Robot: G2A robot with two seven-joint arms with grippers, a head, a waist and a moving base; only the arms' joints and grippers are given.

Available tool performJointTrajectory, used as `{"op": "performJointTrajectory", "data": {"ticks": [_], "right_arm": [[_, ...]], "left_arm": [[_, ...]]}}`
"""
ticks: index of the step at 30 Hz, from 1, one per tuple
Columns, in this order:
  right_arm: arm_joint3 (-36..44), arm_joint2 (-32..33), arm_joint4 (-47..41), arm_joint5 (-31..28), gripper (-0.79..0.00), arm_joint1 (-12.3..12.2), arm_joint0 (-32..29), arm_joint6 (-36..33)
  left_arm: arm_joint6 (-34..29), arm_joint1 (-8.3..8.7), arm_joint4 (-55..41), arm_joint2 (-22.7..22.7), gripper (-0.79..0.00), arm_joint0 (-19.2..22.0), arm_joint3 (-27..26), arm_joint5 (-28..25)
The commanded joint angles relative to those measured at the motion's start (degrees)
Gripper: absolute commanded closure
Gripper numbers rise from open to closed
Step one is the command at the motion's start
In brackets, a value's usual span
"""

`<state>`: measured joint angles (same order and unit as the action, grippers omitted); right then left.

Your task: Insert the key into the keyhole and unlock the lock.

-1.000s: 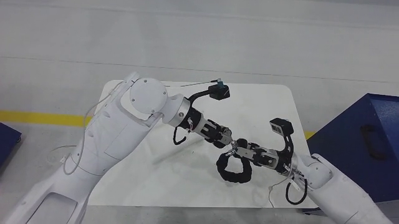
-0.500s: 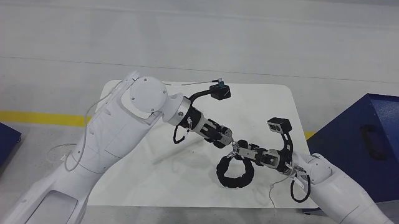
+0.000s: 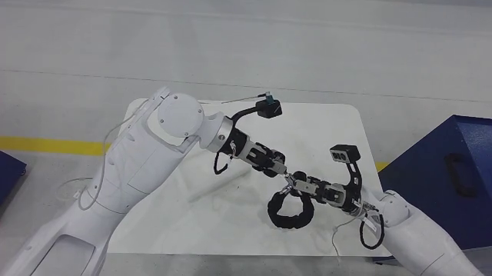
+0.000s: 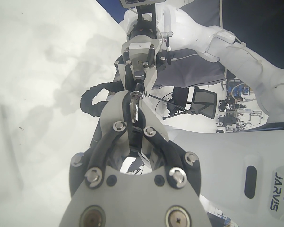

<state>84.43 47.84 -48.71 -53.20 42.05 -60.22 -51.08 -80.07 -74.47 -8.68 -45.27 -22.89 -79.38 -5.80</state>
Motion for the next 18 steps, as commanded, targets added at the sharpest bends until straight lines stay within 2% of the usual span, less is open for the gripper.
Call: {"op": "performJointTrajectory", "data": {"ticks": [1,4,6,10,15,18], "right_arm": [[-0.88,0.20,-2.41,1.44,0.000,0.12,-0.03,-1.44],[-2.04,0.06,-6.19,4.30,0.000,0.45,-0.15,-4.23],[-3.54,-0.31,-10.75,8.56,0.000,0.93,-0.28,-6.12],[-6.40,-0.39,-15.72,13.47,0.000,2.07,0.59,-7.13],[-9.66,0.20,-14.03,10.96,0.000,3.33,1.71,-6.78],[-11.80,1.30,-9.32,7.52,0.000,3.78,2.46,-4.99]], "left_arm": [[0.31,0.08,-0.02,-0.25,-0.785,-0.09,-0.09,0.02],[0.62,0.19,-0.52,-0.69,-0.785,-0.34,-0.27,-0.02],[1.56,0.33,-0.62,-1.27,-0.785,-0.63,-0.30,0.00],[3.92,0.62,-1.83,-3.02,-0.785,-1.32,-0.02,0.14],[5.67,0.96,-1.34,-4.05,-0.785,-2.22,-0.22,0.53],[8.01,1.18,-1.85,-5.34,-0.785,-3.01,-0.59,-0.12]]}}
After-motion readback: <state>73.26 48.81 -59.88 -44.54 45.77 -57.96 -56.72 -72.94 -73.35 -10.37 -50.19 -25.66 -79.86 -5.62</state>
